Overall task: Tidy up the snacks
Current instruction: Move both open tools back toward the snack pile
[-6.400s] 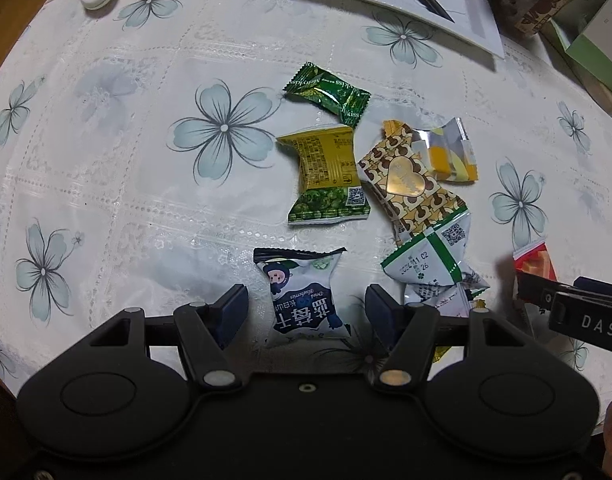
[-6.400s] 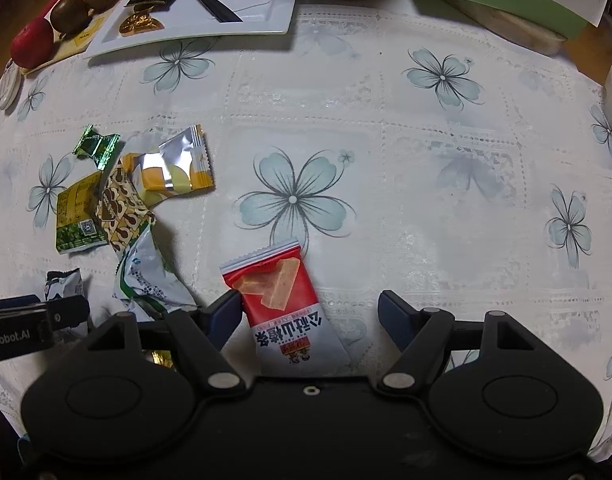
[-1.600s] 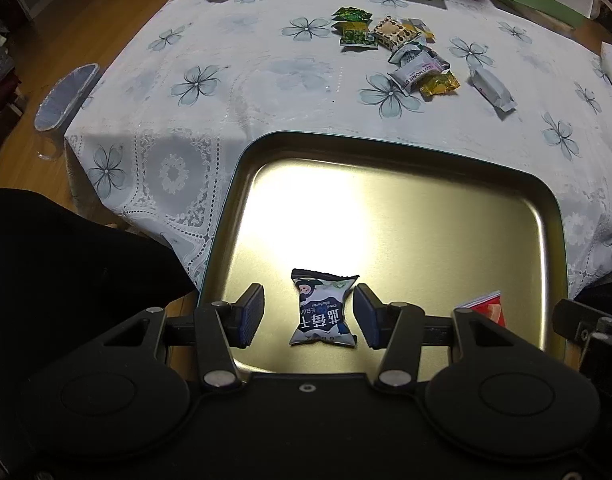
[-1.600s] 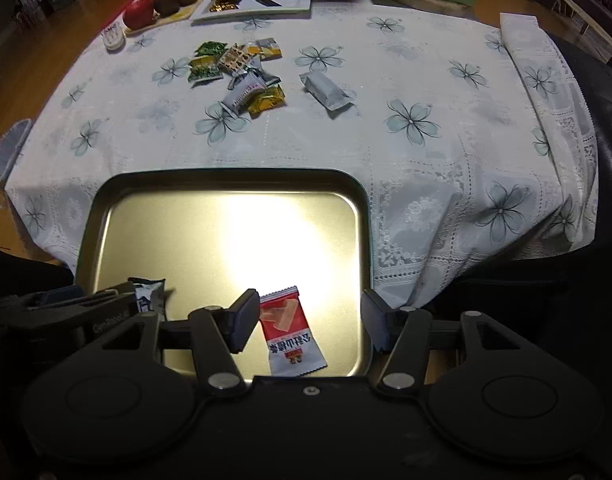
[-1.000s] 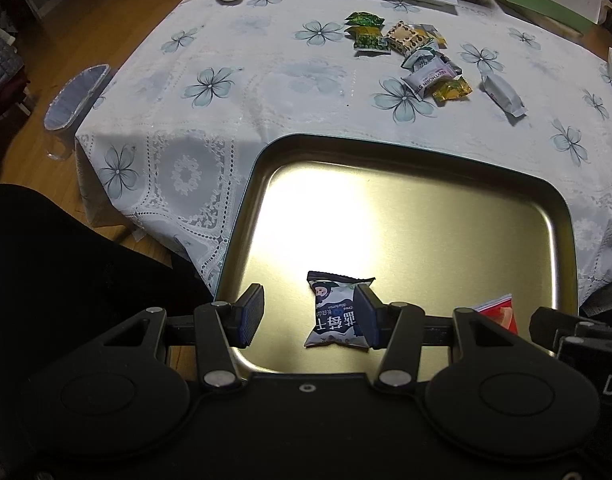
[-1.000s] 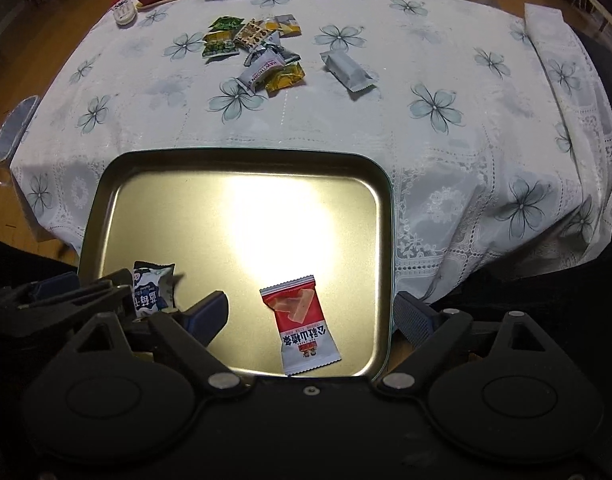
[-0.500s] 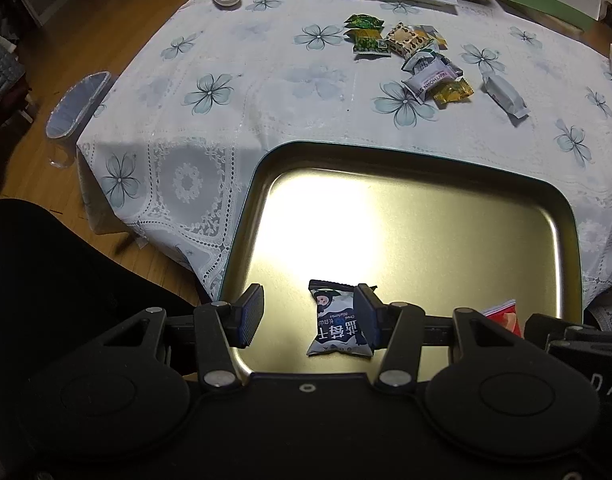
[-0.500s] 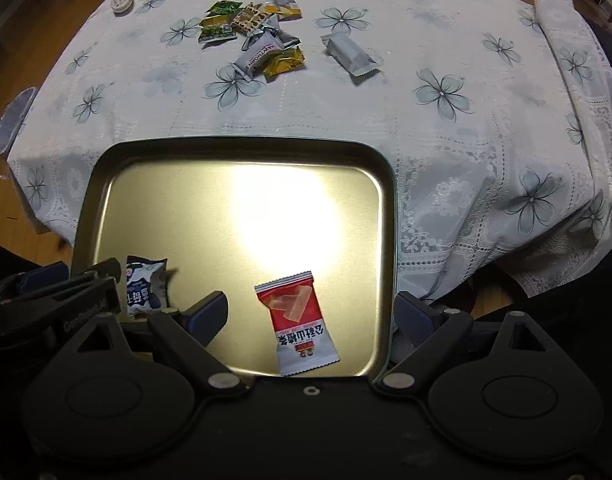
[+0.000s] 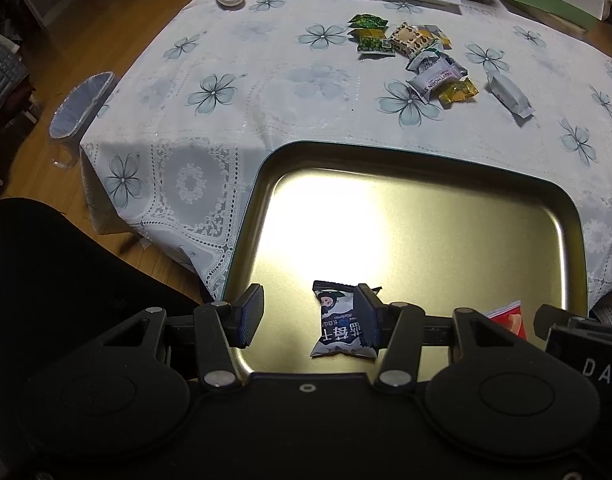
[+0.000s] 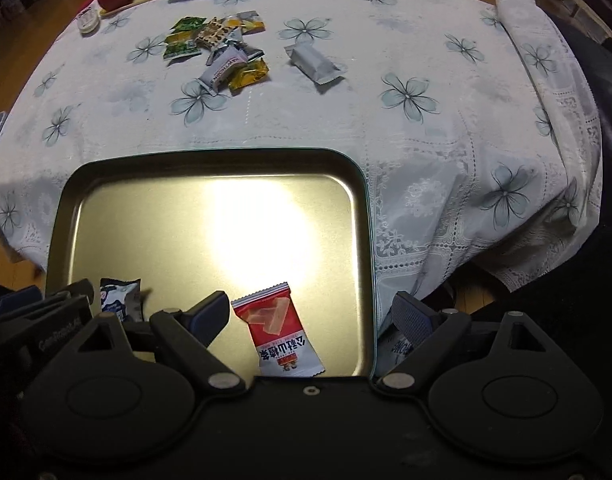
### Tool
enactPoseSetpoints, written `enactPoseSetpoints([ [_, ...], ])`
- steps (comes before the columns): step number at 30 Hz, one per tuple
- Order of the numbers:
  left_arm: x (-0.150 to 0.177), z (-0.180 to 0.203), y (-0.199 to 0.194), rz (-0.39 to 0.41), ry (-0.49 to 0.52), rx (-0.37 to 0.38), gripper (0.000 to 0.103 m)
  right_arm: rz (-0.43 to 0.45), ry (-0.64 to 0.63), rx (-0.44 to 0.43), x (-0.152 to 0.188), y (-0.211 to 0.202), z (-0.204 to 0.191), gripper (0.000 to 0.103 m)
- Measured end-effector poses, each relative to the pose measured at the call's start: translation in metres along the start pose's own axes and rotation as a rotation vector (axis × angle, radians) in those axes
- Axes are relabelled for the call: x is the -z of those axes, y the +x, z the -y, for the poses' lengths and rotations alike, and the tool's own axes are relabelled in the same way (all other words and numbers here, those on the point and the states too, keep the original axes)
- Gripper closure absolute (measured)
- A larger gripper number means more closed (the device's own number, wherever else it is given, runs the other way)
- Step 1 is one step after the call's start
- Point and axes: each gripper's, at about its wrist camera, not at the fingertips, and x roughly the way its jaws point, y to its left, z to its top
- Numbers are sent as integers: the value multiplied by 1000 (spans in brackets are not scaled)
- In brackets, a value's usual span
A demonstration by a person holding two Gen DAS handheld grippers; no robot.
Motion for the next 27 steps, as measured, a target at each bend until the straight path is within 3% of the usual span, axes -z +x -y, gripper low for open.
enactPoseSetpoints([
  [3,0,0,0,3,0,-1,46,-29,29,-64,-2,2,5,10],
  [8,0,1,1,4,0,-1,46,-3,23,16,-2,0,4,10],
  [13,-5,5,5,-5,6,-2,46,-44,12,-36,-8,6,6,11],
  [18,-12,8,10,-11,24,-13,46,28,-62,45,-17,2,2,11],
  [23,-22,10,16,-24,30,-19,46,-41,-116,47,-32,16,5,12],
  [27,-33,14,20,-24,49,-13,46,-95,-110,10,-44,30,9,21],
])
